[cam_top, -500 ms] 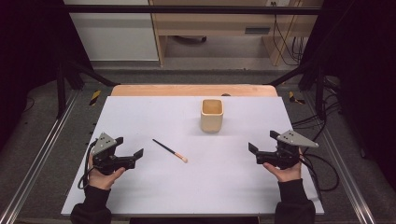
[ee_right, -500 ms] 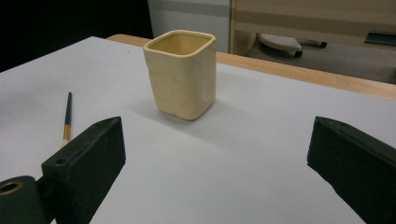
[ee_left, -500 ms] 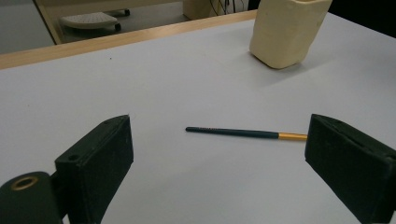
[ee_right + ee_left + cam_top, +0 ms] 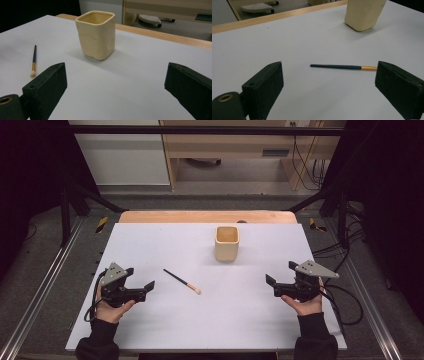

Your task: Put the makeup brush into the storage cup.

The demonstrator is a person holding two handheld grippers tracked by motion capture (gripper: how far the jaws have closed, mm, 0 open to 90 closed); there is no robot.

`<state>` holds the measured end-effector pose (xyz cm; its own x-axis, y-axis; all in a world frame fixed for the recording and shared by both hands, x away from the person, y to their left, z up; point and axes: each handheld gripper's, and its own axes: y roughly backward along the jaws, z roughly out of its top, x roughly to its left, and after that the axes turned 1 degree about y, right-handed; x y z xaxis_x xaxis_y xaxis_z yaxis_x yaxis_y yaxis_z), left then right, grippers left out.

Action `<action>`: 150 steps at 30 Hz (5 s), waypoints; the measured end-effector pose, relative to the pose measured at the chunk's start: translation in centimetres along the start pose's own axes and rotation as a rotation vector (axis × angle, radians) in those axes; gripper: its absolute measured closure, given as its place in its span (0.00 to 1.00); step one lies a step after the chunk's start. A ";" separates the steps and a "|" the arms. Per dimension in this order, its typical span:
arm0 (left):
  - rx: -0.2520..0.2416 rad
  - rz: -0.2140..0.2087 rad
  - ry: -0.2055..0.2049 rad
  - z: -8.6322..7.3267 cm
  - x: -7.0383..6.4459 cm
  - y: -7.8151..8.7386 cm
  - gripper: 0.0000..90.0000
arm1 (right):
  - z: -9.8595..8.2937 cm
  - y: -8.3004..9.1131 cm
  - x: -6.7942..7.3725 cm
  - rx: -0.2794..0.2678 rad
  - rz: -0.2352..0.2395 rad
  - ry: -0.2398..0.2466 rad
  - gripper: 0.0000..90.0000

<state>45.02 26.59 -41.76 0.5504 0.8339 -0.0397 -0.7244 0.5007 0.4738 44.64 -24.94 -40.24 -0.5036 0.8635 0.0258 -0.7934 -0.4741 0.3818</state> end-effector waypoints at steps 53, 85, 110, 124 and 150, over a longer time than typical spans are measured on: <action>0.127 -0.081 -0.254 6.0 -1.2 -2.2 0.09 | 0.3 -0.1 0.4 0.001 0.013 0.010 0.05; 0.174 -0.153 -0.355 7.6 -2.8 -4.7 0.10 | 0.2 -0.3 0.7 0.013 0.022 0.018 0.05; 0.291 -0.167 -0.479 6.7 -3.7 -7.1 0.12 | 0.1 -0.6 1.0 0.021 0.036 0.021 0.05; 0.318 -0.191 -0.503 6.1 -4.2 -8.3 0.16 | 0.0 -0.7 1.0 0.028 0.036 0.028 0.05; 0.370 -0.232 -0.546 4.9 -4.2 -10.5 0.21 | 0.1 -0.6 1.0 0.027 0.039 0.028 0.05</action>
<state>52.34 16.72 -42.25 0.8738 0.4306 0.2258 -0.4273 0.4585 0.7792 44.65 -23.75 -40.40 -0.5436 0.8392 0.0156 -0.7637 -0.5023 0.4056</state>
